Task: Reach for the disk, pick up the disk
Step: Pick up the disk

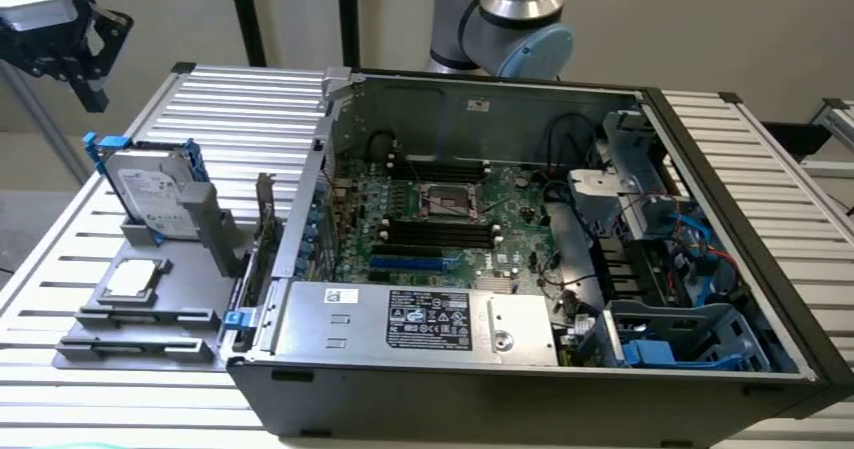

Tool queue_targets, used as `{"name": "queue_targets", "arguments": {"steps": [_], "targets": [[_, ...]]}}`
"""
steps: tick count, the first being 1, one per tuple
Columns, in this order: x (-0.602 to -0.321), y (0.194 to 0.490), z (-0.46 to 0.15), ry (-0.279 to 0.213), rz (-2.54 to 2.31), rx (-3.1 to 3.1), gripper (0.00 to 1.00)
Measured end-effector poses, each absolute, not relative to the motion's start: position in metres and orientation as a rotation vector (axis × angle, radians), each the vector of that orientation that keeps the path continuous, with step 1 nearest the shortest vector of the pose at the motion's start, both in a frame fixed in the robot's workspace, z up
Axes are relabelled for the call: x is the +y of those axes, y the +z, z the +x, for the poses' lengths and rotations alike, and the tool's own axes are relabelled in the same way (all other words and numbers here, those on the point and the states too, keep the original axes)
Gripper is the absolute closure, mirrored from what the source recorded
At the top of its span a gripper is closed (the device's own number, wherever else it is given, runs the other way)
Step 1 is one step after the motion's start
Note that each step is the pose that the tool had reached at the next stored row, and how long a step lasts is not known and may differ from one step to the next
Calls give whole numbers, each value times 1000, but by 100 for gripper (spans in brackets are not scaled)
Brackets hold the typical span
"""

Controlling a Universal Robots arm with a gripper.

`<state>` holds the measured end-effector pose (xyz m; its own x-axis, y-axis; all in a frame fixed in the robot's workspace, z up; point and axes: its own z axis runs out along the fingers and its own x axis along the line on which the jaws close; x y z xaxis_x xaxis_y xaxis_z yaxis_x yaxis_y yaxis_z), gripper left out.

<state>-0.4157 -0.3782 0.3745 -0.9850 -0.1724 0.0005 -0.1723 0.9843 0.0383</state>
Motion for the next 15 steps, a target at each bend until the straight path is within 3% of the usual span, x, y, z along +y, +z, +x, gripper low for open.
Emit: {"name": "queue_targets", "arguments": {"steps": [15], "targets": [[-378,374,-416,-58,695,-3054,89]]}}
